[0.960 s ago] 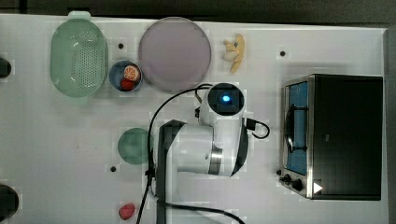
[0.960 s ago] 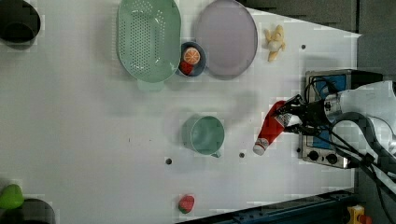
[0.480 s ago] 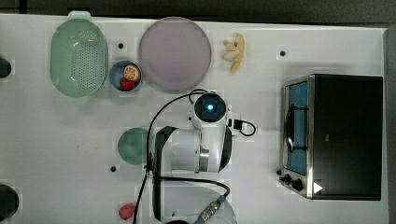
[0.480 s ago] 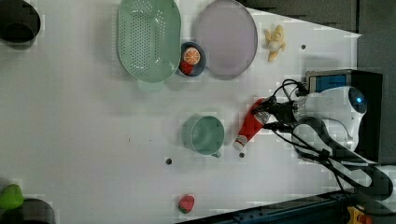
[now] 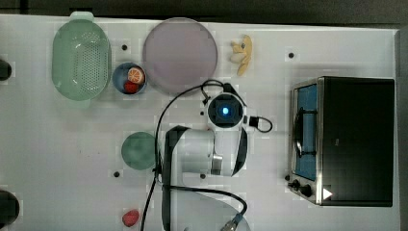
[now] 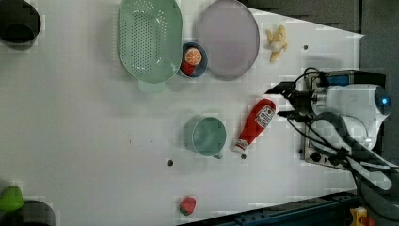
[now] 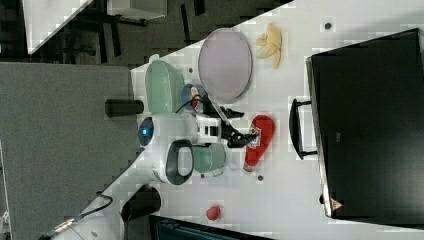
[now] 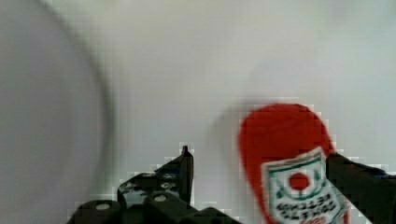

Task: Pick Ketchup from oven and place it on table.

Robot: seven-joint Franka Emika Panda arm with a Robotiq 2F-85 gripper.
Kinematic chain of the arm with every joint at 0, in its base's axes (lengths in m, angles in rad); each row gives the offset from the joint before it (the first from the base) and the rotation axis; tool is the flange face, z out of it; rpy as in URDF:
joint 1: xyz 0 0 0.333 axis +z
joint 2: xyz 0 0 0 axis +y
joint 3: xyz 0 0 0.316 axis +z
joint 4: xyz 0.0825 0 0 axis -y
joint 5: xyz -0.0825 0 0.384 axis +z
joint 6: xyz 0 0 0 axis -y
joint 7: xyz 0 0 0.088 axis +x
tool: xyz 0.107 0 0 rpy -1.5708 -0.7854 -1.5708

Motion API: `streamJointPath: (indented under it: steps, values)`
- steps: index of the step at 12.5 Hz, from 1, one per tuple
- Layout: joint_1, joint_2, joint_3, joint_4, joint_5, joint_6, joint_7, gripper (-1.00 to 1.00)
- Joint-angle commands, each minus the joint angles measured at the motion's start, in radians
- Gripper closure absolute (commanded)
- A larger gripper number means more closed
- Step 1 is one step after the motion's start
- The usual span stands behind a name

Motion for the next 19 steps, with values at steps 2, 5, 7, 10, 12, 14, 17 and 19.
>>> streamJointPath:
  steps: [2, 5, 7, 10, 12, 14, 17, 19]
  values:
    - [-0.003, -0.199, 0.000, 0.161, -0.020, -0.264, -0.005, -1.00]
    - [-0.002, -0.249, 0.001, 0.277, -0.020, -0.414, 0.004, -1.00]
    - [-0.002, -0.267, 0.002, 0.366, -0.020, -0.503, 0.006, -1.00]
    - [-0.002, -0.271, 0.002, 0.482, -0.022, -0.677, 0.009, -1.00]
    - [-0.002, -0.271, 0.001, 0.549, -0.028, -0.769, 0.024, -1.00]
    - [-0.002, -0.271, 0.002, 0.616, -0.041, -0.908, 0.028, -1.00]
    - [-0.003, -0.271, 0.000, 0.675, -0.080, -1.001, 0.070, -1.00]
    - [-0.003, -0.272, 0.000, 0.683, -0.081, -1.020, 0.070, -1.00]
